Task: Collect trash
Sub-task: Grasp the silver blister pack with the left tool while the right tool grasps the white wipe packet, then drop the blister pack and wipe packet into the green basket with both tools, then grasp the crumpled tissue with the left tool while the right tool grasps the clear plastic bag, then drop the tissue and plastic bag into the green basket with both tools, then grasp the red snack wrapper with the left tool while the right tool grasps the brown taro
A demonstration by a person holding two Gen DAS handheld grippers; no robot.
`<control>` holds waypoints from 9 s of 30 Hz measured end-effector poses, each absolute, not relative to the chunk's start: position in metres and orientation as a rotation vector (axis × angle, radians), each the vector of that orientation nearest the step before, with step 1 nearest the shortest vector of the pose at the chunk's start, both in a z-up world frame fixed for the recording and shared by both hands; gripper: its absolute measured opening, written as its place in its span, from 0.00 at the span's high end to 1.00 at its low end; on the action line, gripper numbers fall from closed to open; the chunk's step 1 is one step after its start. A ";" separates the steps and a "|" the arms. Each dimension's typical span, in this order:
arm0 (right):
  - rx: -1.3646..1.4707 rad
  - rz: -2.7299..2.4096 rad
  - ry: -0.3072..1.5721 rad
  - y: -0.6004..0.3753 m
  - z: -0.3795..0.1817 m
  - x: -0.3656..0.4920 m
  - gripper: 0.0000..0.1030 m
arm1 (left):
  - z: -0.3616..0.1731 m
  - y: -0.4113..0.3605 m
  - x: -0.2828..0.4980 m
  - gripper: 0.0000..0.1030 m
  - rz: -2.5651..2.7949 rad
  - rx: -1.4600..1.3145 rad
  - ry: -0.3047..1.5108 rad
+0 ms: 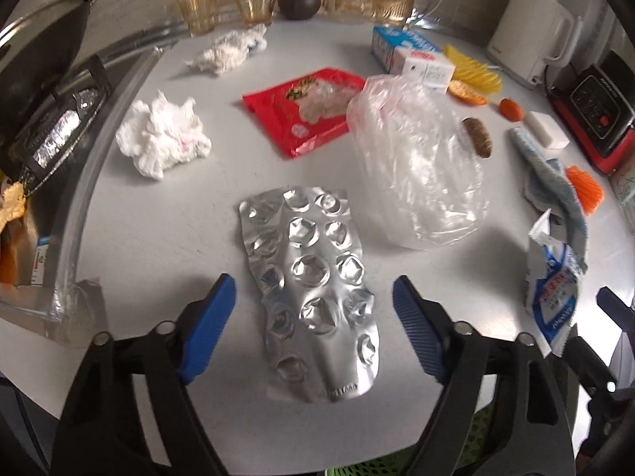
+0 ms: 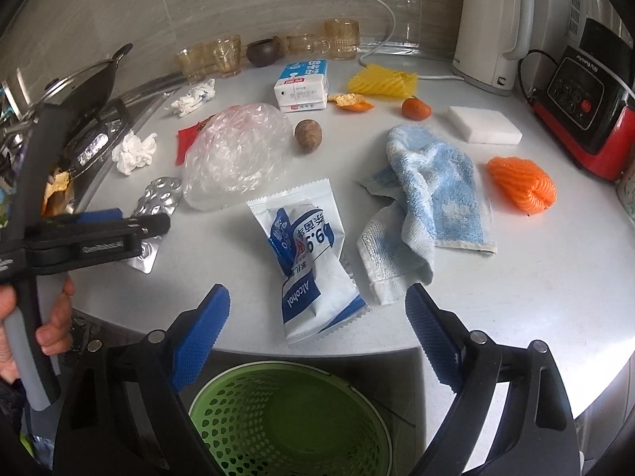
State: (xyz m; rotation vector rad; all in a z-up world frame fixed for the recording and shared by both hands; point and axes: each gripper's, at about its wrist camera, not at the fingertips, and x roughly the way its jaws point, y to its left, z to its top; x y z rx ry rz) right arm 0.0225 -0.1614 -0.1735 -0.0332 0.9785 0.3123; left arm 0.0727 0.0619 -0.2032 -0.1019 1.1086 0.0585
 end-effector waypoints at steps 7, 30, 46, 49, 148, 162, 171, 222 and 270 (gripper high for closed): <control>-0.011 0.304 0.974 -0.171 -0.172 0.025 0.13 | -0.206 0.061 0.075 0.45 0.084 -0.085 1.111; -0.056 0.381 1.033 -0.140 -0.196 0.050 0.73 | -0.189 0.067 0.040 0.46 0.038 -0.111 1.063; -0.055 0.335 1.013 -0.161 -0.163 0.000 0.94 | -0.157 0.025 -0.013 0.46 -0.241 -0.023 1.079; -0.033 0.304 1.026 -0.177 -0.152 -0.029 0.94 | -0.159 -0.001 -0.039 0.45 -0.391 0.033 1.134; -0.086 0.363 1.072 -0.028 -0.198 0.135 0.89 | -0.153 0.182 0.093 0.77 0.113 -0.274 1.010; 0.002 0.276 1.008 -0.098 -0.120 0.007 0.90 | -0.119 0.110 0.000 0.77 -0.241 -0.160 1.034; 0.096 0.086 1.066 -0.165 -0.119 -0.086 0.90 | -0.132 0.023 -0.057 0.75 -0.521 0.022 1.121; -0.010 0.360 1.148 -0.209 -0.148 -0.127 0.31 | -0.124 0.016 -0.087 0.11 -0.080 0.025 1.076; 0.018 0.246 1.074 -0.102 -0.192 0.178 0.29 | -0.203 0.089 0.240 0.11 -0.600 0.244 1.050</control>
